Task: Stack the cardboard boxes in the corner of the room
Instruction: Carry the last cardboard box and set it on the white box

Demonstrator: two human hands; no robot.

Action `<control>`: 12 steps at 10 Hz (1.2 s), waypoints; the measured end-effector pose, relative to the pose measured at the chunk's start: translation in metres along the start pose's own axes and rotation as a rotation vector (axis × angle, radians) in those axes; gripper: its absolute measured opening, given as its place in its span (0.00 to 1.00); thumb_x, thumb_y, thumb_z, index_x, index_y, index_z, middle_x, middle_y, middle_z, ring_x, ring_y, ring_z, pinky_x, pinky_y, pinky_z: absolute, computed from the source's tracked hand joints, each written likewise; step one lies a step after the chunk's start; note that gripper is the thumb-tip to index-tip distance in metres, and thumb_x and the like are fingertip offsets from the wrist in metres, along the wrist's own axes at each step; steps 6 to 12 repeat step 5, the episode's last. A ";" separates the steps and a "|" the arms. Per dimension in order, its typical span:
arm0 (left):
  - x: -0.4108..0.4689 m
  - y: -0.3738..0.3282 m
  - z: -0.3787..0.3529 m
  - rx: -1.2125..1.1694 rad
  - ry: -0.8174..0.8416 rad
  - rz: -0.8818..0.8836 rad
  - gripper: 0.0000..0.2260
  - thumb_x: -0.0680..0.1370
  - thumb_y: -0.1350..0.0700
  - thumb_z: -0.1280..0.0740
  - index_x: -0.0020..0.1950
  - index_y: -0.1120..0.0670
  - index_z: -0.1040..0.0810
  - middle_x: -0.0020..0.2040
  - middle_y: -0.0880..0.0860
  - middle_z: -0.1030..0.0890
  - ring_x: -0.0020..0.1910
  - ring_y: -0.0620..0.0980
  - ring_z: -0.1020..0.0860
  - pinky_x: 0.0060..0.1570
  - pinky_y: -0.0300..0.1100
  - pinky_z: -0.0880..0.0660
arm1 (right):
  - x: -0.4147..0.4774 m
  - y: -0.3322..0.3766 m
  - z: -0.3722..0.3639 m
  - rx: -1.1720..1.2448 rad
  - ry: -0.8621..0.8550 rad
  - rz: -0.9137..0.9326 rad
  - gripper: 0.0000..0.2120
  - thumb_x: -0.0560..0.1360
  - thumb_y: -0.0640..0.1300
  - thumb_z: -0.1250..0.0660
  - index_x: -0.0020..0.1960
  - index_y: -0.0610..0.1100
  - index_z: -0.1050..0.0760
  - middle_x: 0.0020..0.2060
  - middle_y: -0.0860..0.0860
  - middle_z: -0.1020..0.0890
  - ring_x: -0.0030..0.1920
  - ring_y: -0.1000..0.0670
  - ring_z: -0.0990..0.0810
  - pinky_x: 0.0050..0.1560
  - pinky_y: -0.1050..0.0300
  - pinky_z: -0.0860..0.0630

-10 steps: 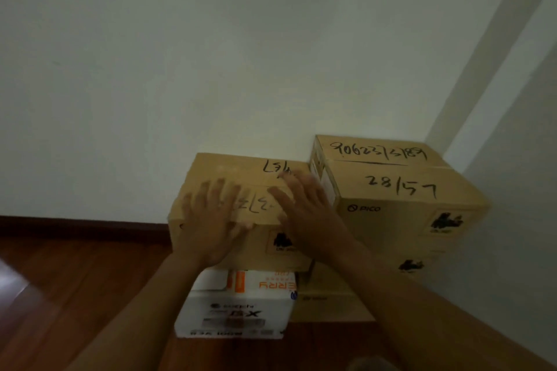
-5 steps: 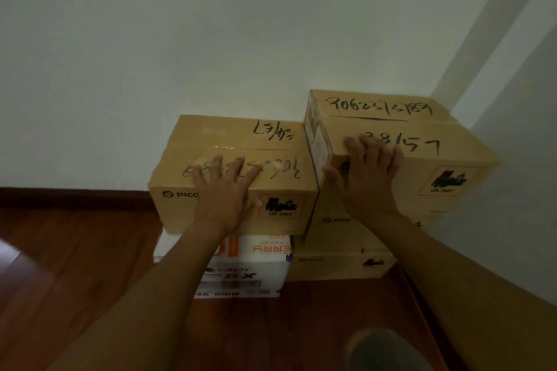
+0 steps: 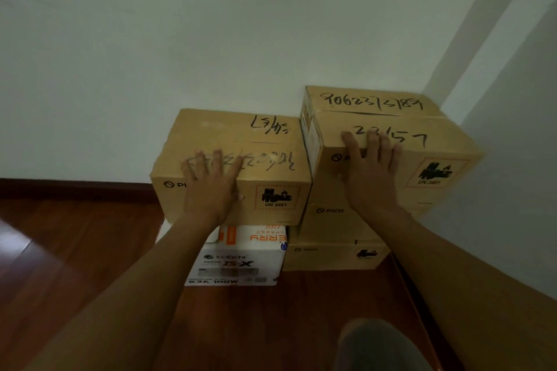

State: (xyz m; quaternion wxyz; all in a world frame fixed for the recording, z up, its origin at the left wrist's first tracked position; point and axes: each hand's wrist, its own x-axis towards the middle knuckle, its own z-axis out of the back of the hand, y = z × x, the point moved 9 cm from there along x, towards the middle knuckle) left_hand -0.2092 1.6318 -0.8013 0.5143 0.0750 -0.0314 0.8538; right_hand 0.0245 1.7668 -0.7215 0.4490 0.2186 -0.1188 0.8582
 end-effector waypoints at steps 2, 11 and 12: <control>0.002 -0.014 0.010 0.012 0.035 -0.034 0.31 0.80 0.49 0.41 0.79 0.47 0.52 0.80 0.58 0.48 0.77 0.69 0.50 0.72 0.71 0.50 | 0.000 -0.001 -0.001 -0.076 0.040 -0.008 0.37 0.71 0.48 0.30 0.75 0.50 0.43 0.72 0.34 0.40 0.73 0.33 0.45 0.71 0.35 0.56; 0.014 -0.053 0.064 -0.157 0.146 -0.111 0.37 0.75 0.33 0.64 0.80 0.50 0.56 0.82 0.54 0.52 0.80 0.57 0.49 0.74 0.66 0.56 | 0.014 0.001 0.004 0.201 0.492 -0.097 0.27 0.77 0.54 0.45 0.73 0.60 0.52 0.75 0.38 0.54 0.74 0.34 0.59 0.70 0.33 0.60; 0.014 -0.053 0.064 -0.157 0.146 -0.111 0.37 0.75 0.33 0.64 0.80 0.50 0.56 0.82 0.54 0.52 0.80 0.57 0.49 0.74 0.66 0.56 | 0.014 0.001 0.004 0.201 0.492 -0.097 0.27 0.77 0.54 0.45 0.73 0.60 0.52 0.75 0.38 0.54 0.74 0.34 0.59 0.70 0.33 0.60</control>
